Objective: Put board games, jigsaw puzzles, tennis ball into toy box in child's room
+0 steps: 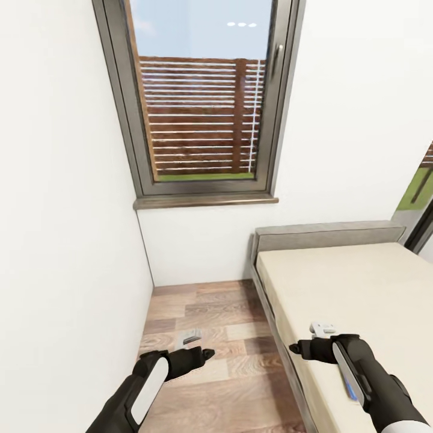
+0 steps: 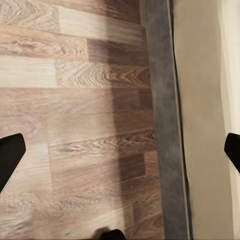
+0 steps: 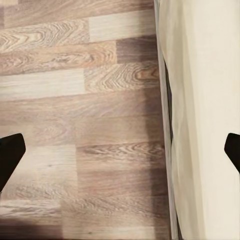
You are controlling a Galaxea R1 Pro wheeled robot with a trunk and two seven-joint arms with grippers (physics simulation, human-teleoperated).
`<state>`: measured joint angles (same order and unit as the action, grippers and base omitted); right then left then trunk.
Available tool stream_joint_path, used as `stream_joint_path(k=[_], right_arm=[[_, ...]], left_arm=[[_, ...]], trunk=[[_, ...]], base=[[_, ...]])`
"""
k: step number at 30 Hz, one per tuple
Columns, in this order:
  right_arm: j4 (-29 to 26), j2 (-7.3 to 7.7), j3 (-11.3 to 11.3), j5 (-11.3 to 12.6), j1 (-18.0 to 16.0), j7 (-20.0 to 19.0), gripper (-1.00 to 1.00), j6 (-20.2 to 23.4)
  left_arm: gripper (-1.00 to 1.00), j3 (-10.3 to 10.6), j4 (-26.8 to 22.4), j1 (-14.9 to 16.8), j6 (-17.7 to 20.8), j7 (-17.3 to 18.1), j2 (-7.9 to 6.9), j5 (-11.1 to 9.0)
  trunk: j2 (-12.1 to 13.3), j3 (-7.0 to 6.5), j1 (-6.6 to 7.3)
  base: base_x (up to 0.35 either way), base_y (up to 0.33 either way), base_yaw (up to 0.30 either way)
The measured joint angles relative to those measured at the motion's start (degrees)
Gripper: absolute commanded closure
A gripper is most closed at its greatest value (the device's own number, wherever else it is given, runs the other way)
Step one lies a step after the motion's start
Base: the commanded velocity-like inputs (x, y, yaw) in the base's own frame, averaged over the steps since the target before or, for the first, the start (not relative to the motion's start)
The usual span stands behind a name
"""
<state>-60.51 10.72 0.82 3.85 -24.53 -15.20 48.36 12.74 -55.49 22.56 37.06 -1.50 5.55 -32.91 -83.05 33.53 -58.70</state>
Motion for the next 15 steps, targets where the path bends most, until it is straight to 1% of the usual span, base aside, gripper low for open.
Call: stream_joint_path(k=[15], right_arm=[[0.0, 0.0, 0.04, 0.0, -0.04, 0.04, -1.0, 0.31]], left_arm=[[-1.0, 0.04, 0.03, 0.0, -0.02, -0.01, 0.05, -0.02]], trunk=[[0.0, 0.0, 0.0]], base=[[0.333, 0.006, 0.0]])
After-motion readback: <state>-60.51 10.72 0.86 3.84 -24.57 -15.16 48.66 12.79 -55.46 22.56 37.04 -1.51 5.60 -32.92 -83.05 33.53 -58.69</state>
